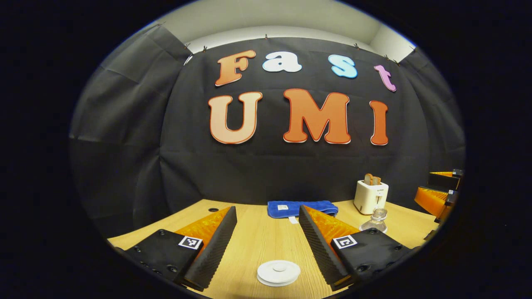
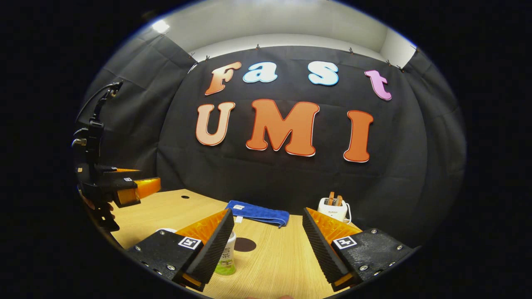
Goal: Open the teacup lid with one hand, grasp the water bottle and pour water into the teacup with the other hand; after pouring, place the water bottle on the coaster and then close the teacup lid.
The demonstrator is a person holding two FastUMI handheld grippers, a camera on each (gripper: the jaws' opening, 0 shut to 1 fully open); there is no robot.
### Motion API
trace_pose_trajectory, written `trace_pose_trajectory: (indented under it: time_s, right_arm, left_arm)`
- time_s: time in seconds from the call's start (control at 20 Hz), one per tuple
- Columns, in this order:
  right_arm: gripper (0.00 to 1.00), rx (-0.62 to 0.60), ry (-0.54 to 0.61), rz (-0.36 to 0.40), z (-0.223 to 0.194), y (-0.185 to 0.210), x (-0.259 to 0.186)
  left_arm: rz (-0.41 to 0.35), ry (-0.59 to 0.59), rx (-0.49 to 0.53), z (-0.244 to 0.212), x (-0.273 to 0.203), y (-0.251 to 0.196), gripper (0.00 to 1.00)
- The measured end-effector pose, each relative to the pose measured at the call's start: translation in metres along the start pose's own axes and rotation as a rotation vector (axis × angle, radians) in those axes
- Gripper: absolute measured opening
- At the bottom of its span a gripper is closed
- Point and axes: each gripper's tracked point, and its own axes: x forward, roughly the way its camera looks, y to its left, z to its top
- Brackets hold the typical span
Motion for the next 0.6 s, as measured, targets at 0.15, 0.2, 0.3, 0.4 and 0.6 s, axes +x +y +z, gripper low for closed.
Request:
trace_pose_trajectory:
  time_s: [0.15,0.2,0.3,0.4,0.6]
  right_arm:
    - [1.00,0.003,0.019,0.029,-0.011,0.009,0.001]
    - [0.99,0.000,0.025,0.037,-0.014,0.011,0.001]
    - [0.99,-0.008,0.036,0.048,-0.021,0.015,0.000]
    - [0.99,-0.018,0.044,0.064,-0.027,0.020,0.001]
    - [0.99,-0.025,0.056,0.114,-0.038,0.032,0.000]
  left_arm:
    - [-0.021,0.033,0.006,-0.020,0.005,-0.001,0.96]
    - [-0.025,0.050,0.011,-0.029,0.006,-0.001,0.96]
    - [-0.033,0.092,0.008,-0.048,0.010,-0.001,0.98]
    - [-0.055,0.128,-0.002,-0.064,0.014,-0.007,0.98]
    - [-0.107,0.163,0.006,-0.089,0.018,-0.017,0.96]
